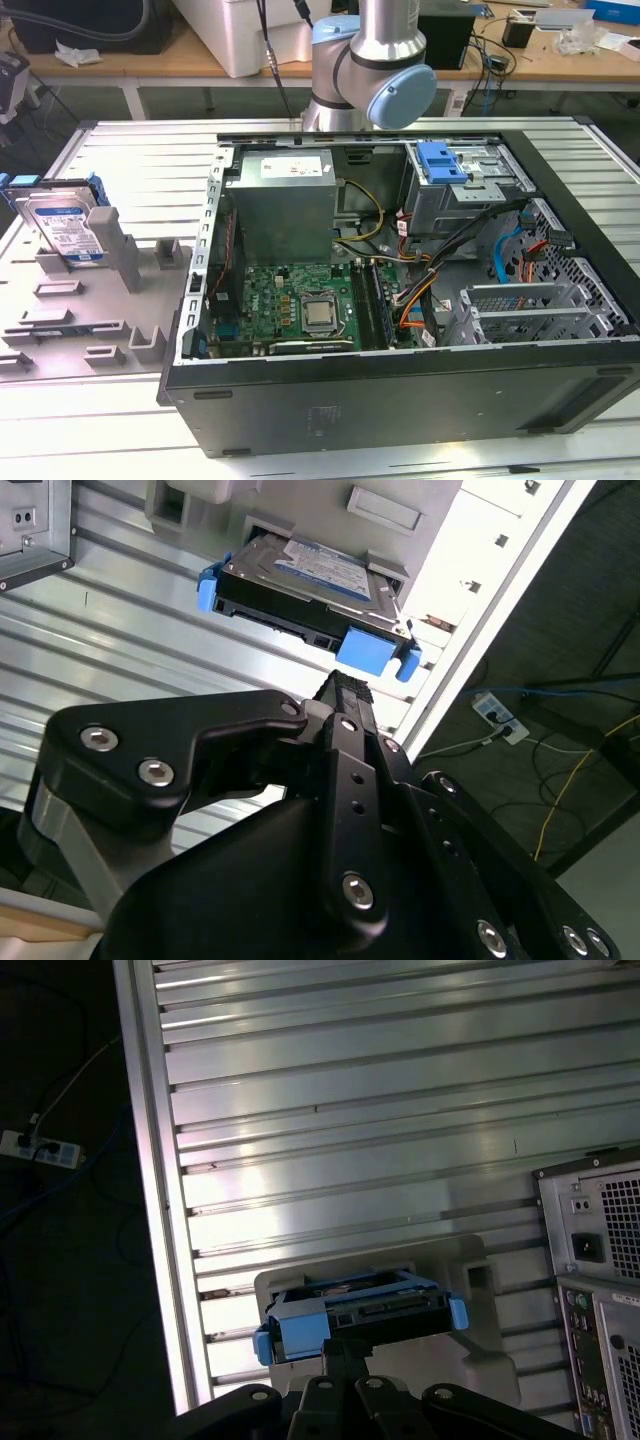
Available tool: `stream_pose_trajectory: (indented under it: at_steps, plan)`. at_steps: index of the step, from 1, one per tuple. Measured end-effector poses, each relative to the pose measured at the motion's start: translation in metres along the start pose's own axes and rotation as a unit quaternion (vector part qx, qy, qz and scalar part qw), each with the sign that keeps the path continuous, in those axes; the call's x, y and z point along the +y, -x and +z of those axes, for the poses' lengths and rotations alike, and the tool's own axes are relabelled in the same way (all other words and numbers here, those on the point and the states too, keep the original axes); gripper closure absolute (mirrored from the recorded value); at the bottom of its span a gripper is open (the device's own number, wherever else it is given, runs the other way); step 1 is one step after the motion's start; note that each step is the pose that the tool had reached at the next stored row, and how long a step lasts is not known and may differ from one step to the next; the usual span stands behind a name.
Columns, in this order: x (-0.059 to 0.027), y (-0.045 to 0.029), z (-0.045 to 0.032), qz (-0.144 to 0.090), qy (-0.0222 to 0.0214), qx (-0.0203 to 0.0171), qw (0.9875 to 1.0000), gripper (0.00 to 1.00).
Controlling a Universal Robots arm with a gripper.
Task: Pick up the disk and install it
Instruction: 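Pick up the disk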
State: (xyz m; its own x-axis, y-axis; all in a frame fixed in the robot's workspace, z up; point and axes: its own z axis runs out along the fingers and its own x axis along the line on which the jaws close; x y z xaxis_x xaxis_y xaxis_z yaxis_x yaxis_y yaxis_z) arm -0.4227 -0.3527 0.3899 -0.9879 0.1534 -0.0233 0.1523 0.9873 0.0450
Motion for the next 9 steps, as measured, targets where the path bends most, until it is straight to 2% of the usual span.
stream_pose_trajectory:
  at_steps: [9]
  plan:
    - [0.0000, 0.0000, 0.0000, 0.000, 0.0000, 0.0000, 1.0000, 0.89]
